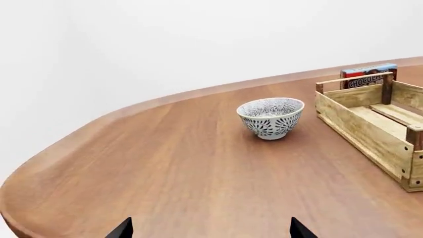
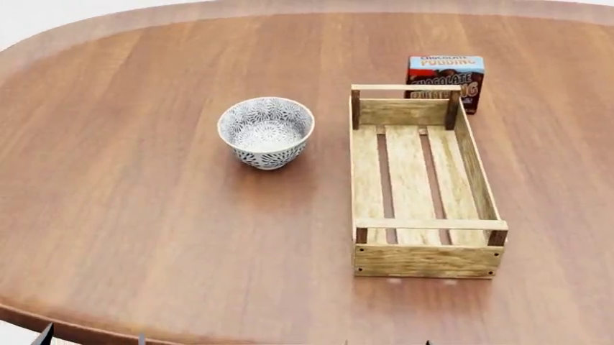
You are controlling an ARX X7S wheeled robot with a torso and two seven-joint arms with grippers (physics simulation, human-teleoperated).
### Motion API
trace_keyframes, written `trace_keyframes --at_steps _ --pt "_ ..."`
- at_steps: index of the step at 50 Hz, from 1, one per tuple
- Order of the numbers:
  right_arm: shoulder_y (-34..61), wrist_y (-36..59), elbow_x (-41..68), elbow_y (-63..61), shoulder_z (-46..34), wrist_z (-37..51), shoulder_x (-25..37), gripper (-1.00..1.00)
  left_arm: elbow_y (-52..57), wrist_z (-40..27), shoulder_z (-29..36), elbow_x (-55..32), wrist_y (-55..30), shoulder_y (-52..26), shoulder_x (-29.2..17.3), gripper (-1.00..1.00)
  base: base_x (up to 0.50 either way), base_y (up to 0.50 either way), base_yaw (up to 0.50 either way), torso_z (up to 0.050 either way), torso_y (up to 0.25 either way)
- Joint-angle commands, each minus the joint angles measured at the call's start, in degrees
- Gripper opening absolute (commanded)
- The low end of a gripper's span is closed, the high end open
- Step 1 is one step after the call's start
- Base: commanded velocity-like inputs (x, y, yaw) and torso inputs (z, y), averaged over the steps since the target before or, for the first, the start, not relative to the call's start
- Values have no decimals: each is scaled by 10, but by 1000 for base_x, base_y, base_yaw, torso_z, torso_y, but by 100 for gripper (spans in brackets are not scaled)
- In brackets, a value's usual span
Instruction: Pick up the bowl on the left and put it in the tray.
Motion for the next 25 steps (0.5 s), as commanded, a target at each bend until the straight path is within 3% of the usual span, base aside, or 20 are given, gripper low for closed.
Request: trace_keyframes --at_steps 1,13,25 --pt "1 10 -25 5 -3 1 -4 100 -2 14 -4 -7 -3 -4 6 100 0 0 0 0 0" --pt "-2 -15 -16 10 -6 6 -1 100 -3 5 0 -13 -5 -6 1 100 21 0 0 0 0" --pt "-2 -15 -7 9 -12 9 4 100 -6 0 4 -21 -4 -7 -3 100 493 0 0 0 0"
